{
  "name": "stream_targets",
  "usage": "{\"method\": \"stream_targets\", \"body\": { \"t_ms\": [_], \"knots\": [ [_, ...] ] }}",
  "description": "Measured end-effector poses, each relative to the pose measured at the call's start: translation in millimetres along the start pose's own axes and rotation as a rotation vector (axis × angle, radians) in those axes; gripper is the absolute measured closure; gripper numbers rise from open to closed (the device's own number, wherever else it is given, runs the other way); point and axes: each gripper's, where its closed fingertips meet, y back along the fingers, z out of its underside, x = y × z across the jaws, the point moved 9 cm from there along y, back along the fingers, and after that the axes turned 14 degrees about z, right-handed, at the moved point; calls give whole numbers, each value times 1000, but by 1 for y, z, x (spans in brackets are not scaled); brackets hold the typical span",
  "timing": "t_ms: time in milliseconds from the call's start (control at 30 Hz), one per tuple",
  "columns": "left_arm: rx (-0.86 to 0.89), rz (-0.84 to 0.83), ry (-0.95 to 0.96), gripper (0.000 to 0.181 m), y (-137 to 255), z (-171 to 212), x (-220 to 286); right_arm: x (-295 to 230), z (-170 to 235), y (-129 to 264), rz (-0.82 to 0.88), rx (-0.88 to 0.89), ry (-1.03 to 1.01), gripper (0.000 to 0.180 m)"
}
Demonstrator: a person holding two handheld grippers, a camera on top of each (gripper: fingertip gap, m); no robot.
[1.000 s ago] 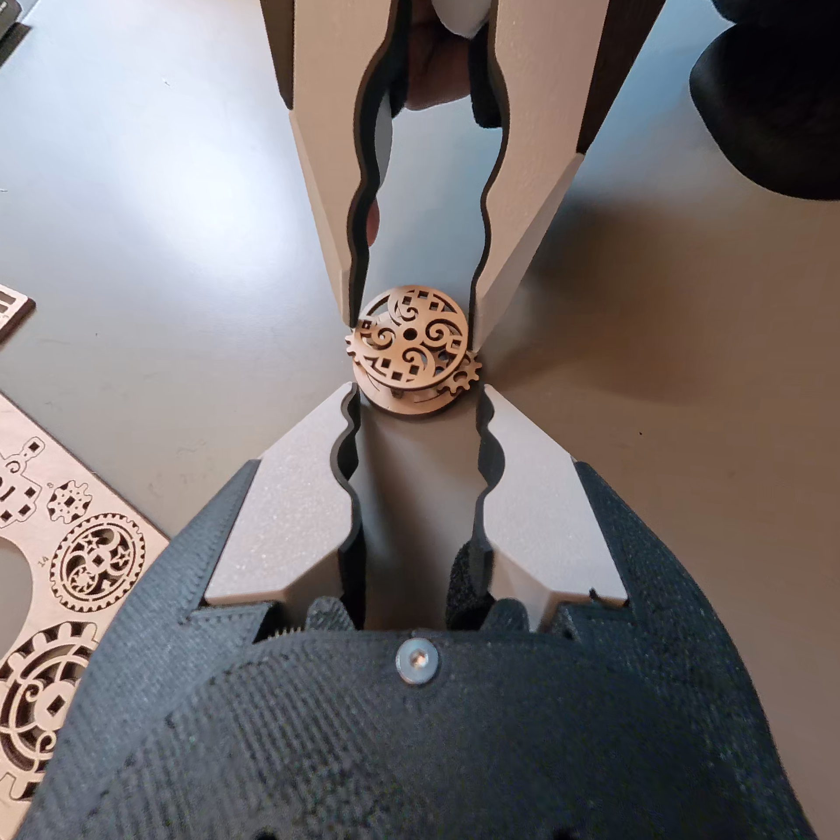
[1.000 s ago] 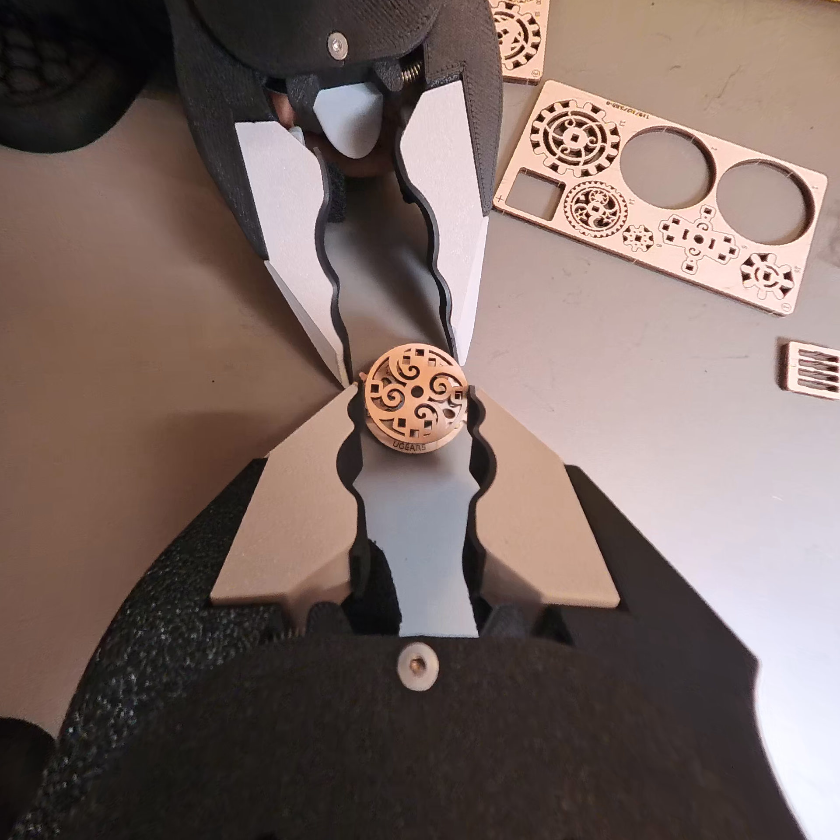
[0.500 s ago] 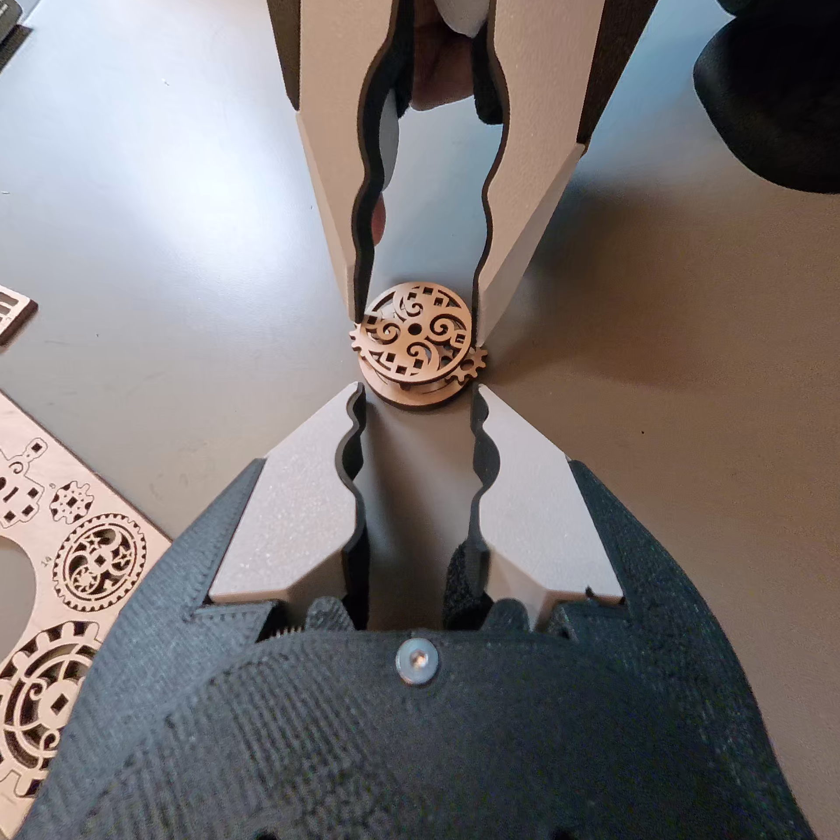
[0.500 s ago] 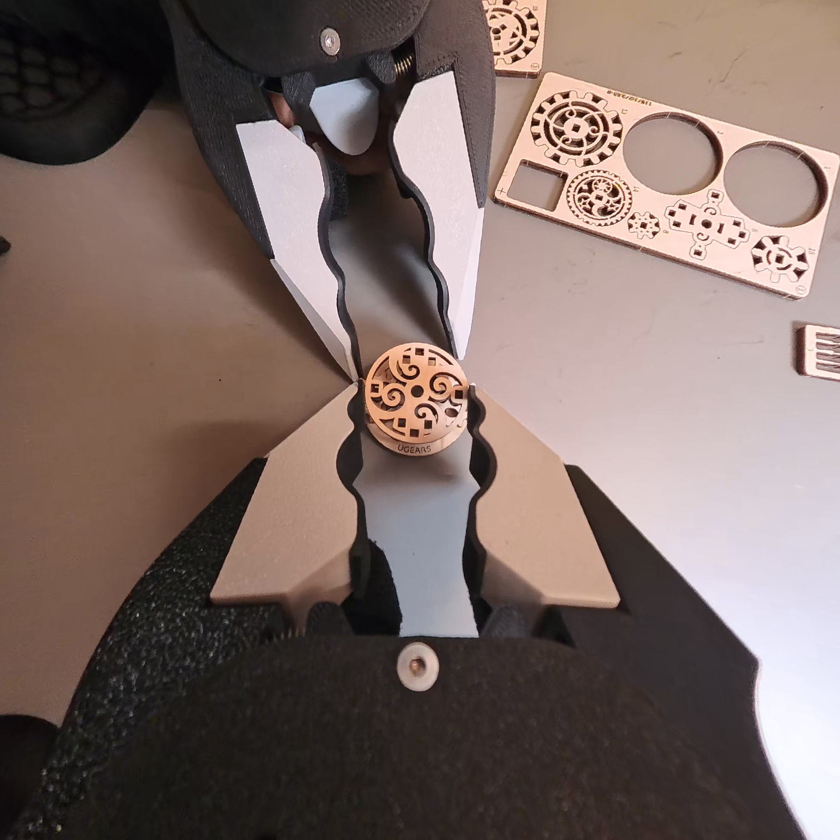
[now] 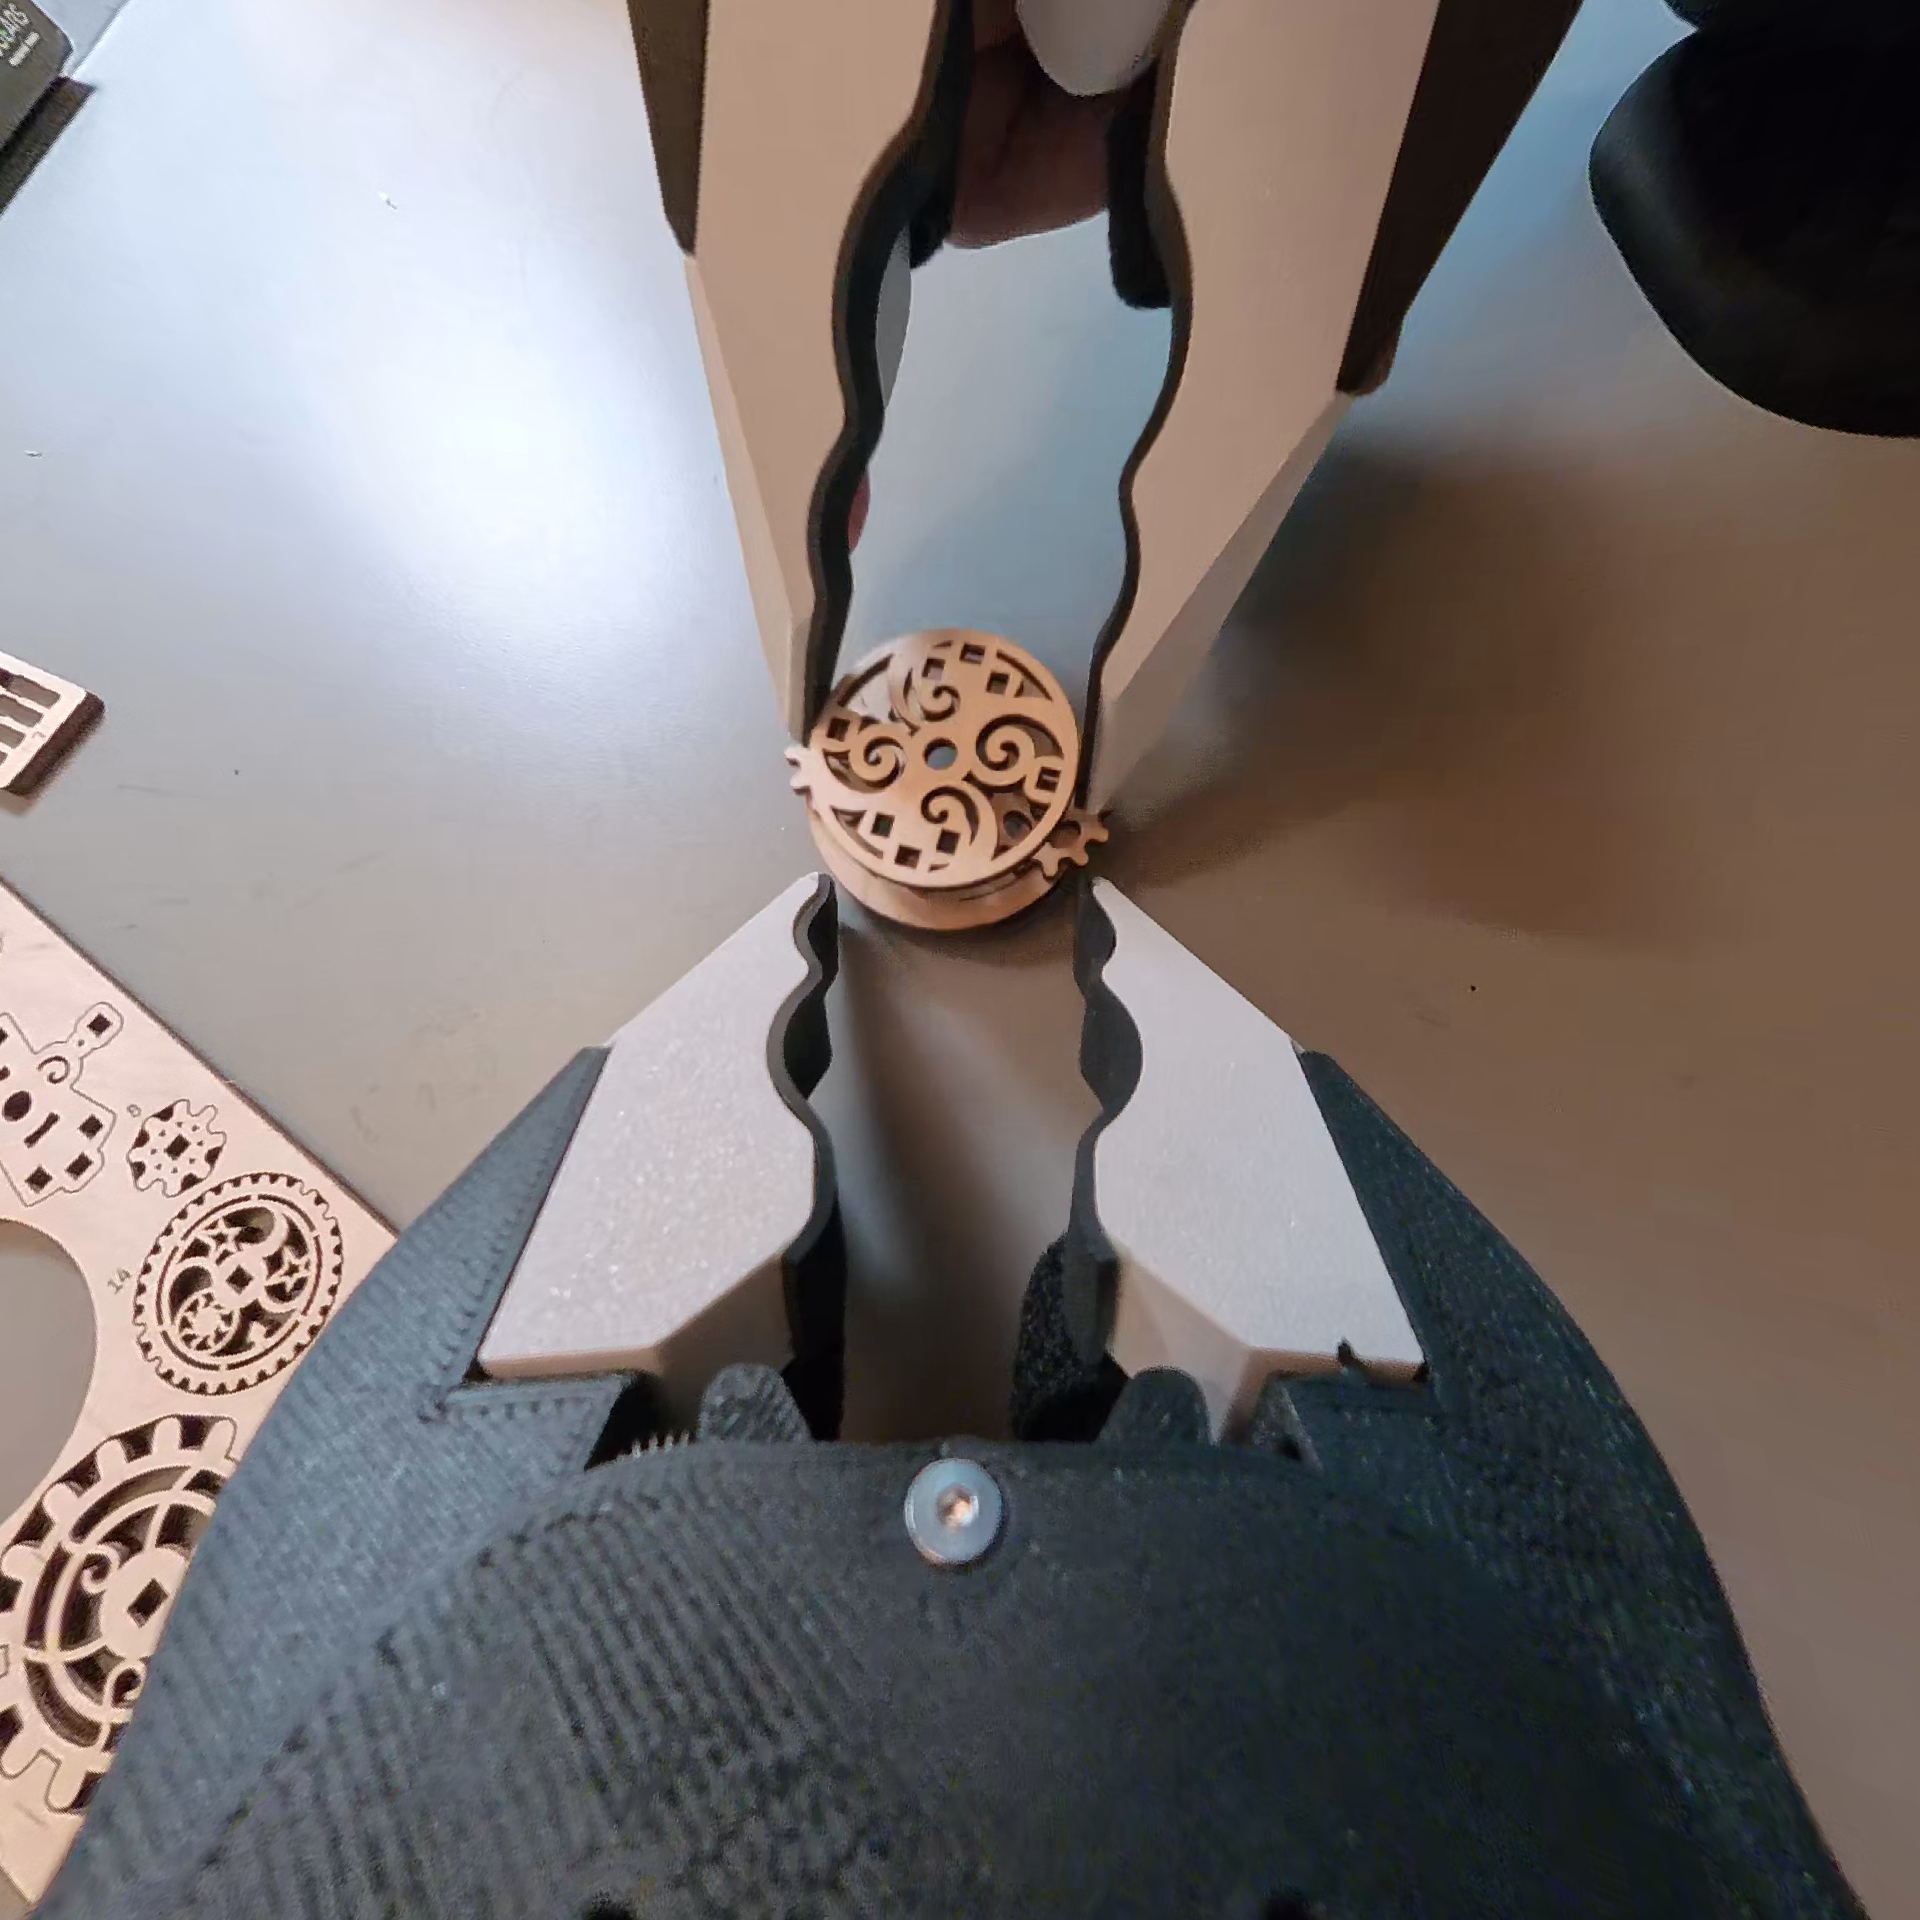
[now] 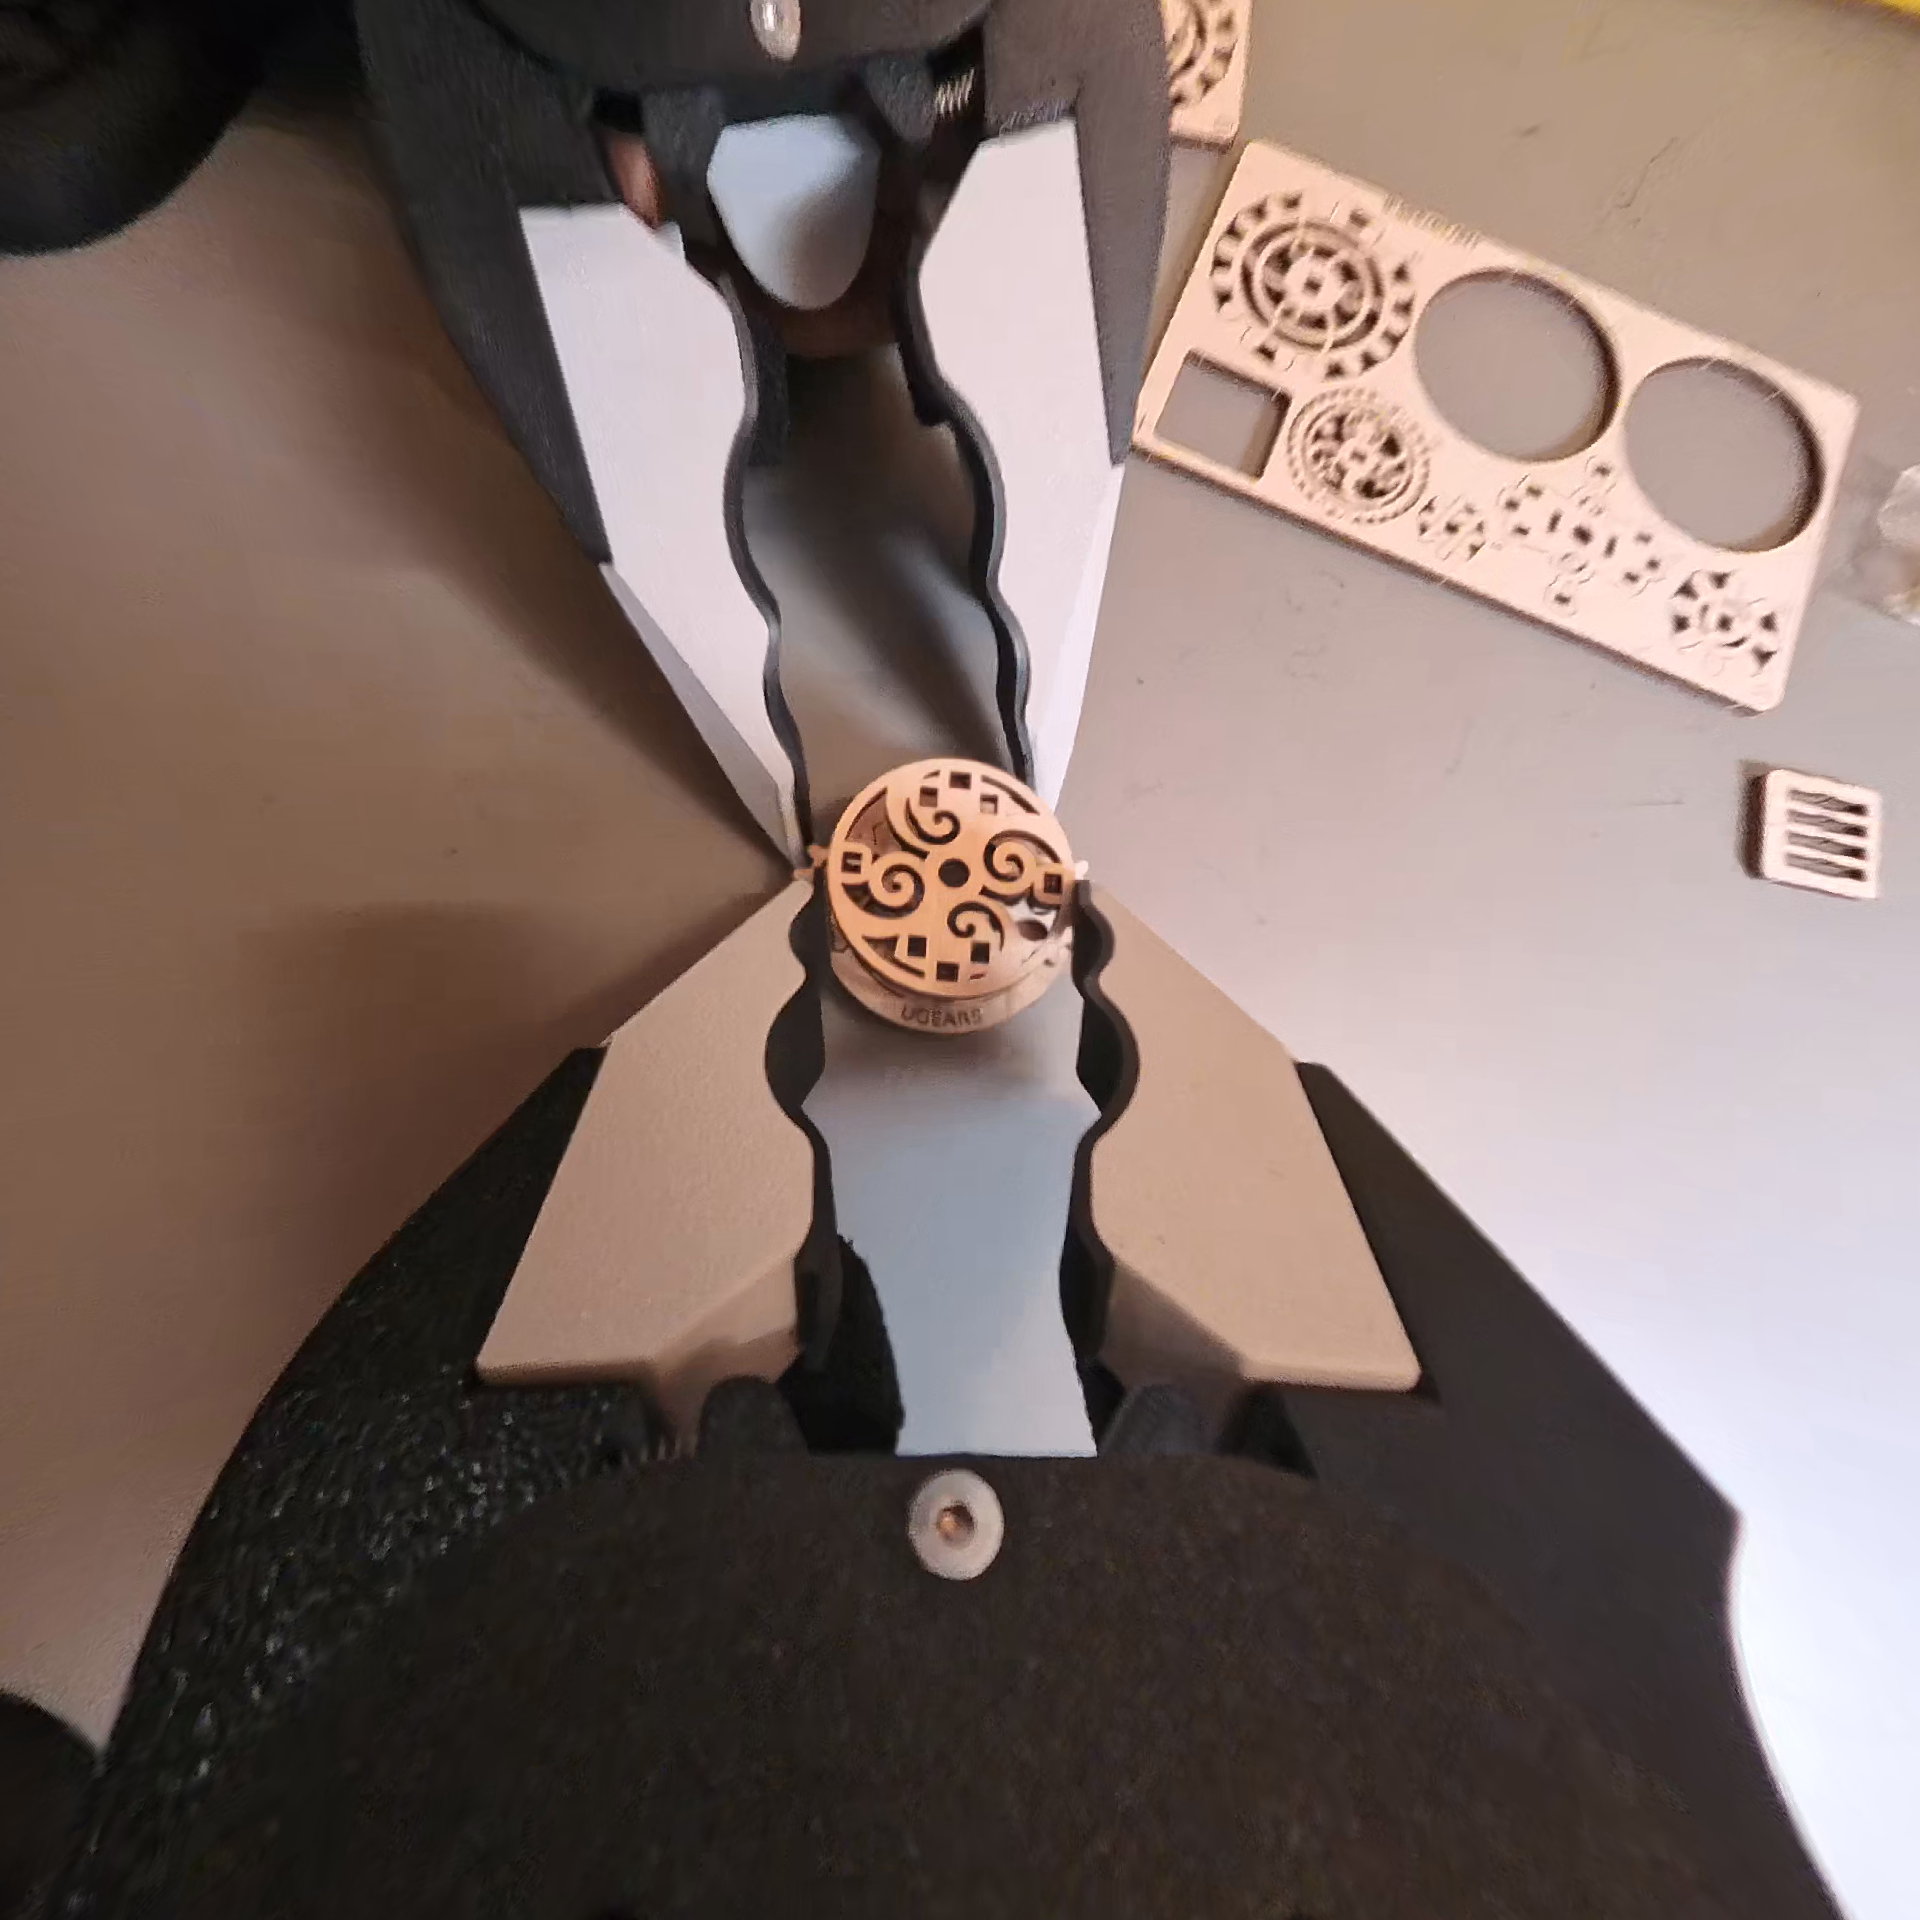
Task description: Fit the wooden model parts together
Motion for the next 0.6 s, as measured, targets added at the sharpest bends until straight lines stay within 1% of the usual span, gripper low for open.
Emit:
{"method": "stream_targets", "body": {
  "t_ms": [167,333,467,600],
  "knots": [
    [6,2,7,136,1,0,-1,2,-3,12,-8,27,4,135],
    [11,-5,7,136,1,0,-1,5,3,11,-13,13,-25,134],
    [2,-42,4,130,0,-1,-2,6,1,12,-5,22,-63,132],
    [-3,-49,-10,129,-3,-3,0,5,1,12,-19,18,-85,138]
  ]
}}
